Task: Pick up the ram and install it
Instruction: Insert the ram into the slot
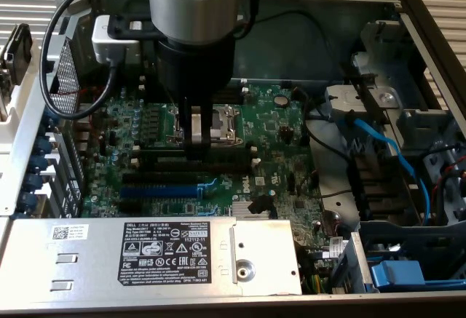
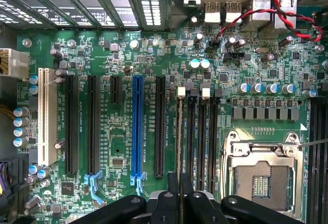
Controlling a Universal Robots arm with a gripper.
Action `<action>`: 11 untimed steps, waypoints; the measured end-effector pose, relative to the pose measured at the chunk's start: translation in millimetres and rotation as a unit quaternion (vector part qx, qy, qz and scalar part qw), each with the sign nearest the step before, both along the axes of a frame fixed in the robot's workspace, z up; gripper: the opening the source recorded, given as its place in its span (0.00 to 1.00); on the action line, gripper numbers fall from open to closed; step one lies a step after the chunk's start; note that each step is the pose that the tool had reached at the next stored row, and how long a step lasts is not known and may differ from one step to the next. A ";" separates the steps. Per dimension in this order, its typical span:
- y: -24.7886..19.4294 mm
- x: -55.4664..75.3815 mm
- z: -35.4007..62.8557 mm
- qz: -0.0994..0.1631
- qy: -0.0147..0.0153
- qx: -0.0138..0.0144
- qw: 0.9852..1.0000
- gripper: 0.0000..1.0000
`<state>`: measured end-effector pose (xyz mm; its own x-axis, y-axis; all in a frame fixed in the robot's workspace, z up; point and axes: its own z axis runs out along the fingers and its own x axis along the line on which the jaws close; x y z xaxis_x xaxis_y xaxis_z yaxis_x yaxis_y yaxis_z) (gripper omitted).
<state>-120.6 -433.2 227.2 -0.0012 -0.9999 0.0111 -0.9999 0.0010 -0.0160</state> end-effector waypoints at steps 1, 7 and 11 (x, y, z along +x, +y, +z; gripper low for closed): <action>0.0 0.0 0.0 0.000 0.000 0.000 1.000 0.13; -0.1 2.1 0.1 0.004 0.000 0.000 1.000 0.13; 0.0 2.3 0.0 0.005 0.000 0.000 1.000 0.13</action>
